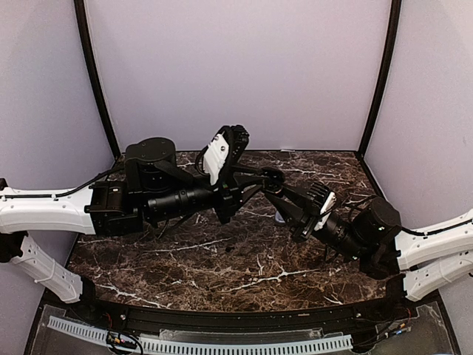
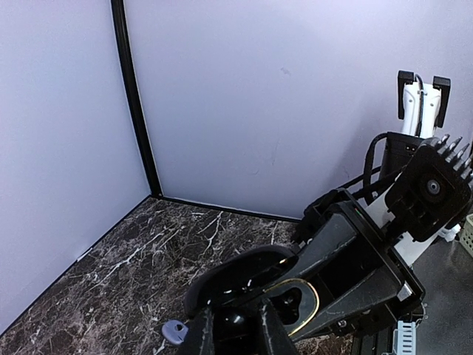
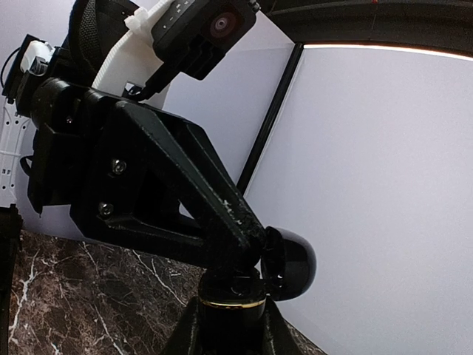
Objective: Insert the wireless bluetooth earbuds into the charging case
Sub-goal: Pick up the right earbud from the left side groove of the charging case, then insert the right earbud into the right side groove of the charging case.
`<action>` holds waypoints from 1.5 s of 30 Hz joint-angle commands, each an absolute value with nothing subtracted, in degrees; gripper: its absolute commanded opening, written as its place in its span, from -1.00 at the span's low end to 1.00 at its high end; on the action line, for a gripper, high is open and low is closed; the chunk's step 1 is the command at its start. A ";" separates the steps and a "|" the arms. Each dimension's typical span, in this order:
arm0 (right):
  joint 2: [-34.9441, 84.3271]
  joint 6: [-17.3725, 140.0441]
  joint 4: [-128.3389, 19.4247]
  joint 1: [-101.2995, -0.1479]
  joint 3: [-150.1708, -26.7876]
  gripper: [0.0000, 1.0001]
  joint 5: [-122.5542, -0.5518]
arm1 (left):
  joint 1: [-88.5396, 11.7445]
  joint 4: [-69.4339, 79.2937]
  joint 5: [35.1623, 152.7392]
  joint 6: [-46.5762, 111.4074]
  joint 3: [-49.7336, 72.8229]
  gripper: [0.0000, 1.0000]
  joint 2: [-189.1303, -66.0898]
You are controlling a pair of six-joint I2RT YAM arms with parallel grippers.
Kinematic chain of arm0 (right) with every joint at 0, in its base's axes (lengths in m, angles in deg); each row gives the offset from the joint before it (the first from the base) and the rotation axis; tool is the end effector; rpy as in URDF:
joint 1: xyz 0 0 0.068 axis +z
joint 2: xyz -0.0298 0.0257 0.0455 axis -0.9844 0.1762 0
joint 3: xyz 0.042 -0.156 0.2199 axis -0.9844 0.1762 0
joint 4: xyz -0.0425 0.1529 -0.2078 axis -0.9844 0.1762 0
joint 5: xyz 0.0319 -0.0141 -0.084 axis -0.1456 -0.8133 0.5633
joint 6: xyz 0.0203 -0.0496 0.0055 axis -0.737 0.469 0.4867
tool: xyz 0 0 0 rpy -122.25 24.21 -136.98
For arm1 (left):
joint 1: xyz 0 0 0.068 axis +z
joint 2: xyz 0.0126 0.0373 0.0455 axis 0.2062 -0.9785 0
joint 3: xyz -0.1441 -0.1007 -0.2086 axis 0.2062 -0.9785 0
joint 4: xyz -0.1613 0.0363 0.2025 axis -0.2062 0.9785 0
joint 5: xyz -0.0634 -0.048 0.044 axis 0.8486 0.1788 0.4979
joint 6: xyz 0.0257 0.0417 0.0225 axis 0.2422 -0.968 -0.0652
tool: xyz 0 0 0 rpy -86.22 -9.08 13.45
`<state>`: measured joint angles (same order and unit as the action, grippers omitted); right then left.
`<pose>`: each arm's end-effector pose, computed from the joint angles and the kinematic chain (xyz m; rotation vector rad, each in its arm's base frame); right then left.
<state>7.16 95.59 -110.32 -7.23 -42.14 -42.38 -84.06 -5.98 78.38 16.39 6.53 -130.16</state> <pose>0.0786 0.2273 0.3007 -0.8184 0.9196 0.5675 0.1041 -0.3090 0.3889 0.9024 1.3131 -0.8363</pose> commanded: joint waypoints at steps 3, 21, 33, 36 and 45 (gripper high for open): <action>7.02 96.21 -114.79 -6.48 -43.16 -1.00 -40.99 | -83.83 -5.83 77.76 17.26 7.92 -0.76 -129.58; 8.78 94.77 -114.20 -6.49 -43.64 -1.00 -34.68 | -83.79 -9.31 79.14 17.92 6.27 -0.87 -124.98; 9.86 94.69 -113.13 -6.49 -43.70 -1.00 -35.36 | -83.88 -10.14 78.99 18.10 6.59 -0.89 -123.38; 10.04 94.69 -113.15 -6.51 -43.63 -1.00 -35.31 | -83.83 -10.17 78.83 18.09 6.65 -0.89 -122.94; 11.52 95.23 -115.23 -6.55 -44.81 -1.00 -35.62 | -83.88 -11.64 84.85 19.96 6.45 -0.91 -124.31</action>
<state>10.98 95.29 -111.65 -6.40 -42.97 -35.87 -84.06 -9.06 80.67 18.49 6.40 -124.10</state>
